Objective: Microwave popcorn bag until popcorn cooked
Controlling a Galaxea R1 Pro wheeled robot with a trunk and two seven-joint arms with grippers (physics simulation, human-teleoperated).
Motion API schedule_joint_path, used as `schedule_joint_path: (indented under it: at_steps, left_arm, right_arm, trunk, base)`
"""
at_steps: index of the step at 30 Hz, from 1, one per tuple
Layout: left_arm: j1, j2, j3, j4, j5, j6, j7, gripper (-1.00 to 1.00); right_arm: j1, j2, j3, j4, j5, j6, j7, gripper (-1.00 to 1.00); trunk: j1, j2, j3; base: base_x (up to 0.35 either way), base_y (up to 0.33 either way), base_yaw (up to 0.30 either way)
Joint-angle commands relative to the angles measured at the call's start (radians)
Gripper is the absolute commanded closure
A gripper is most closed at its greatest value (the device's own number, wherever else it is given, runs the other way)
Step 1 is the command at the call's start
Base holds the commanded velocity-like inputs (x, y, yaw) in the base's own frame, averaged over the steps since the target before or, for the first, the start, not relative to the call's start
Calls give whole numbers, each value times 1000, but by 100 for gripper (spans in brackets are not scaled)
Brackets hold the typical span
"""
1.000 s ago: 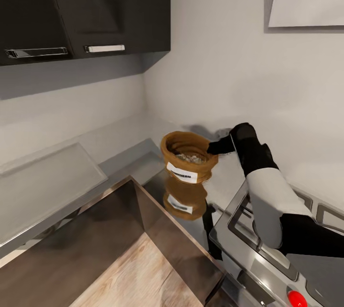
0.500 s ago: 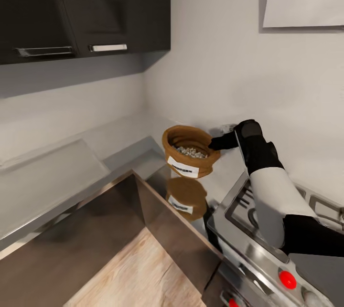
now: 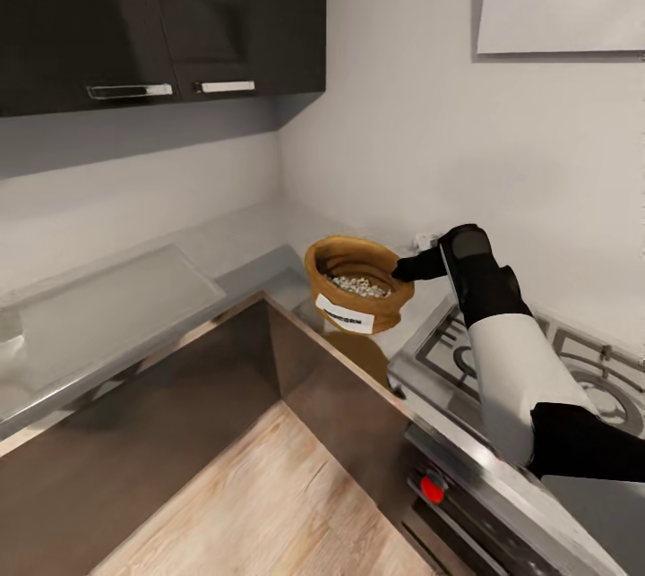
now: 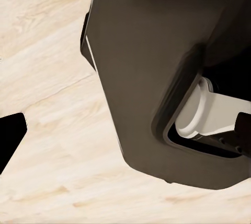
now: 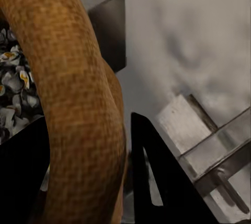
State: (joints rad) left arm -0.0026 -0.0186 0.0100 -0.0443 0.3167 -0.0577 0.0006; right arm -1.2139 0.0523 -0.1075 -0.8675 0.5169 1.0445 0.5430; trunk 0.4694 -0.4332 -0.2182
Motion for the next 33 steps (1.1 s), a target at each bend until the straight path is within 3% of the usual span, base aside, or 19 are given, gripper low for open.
schedule_joint_path:
  at_steps: [1, 6, 26, 33]
  left_arm:
    - [0, 0, 0, 0, 4, -3, -1, -100]
    - [0, -1, -1, 0, 4, -2, -2, -100]
    - [0, -1, -1, 0, 3, -2, 7, -100]
    - [0, 0, 0, 0, 4, -2, 7, -100]
  right_arm:
    - [-1, 1, -4, -1, 9, 3, 10, 100]
    - [-1, -19, -6, -1, 8, 3, 10, 100]
    - [-1, -20, -6, 2, 0, 3, 21, 100]
    - [-1, -19, -6, 19, 0, 3, 19, 100]
  trunk:
    - [0, -2, -2]
    - [0, -2, -2]
    - [0, -2, -2]
    - [0, -2, -2]
  base:
    - [-344, 137, 0]
    - [-337, 142, 0]
    - [-305, 114, 0]
    - [-71, 1, 0]
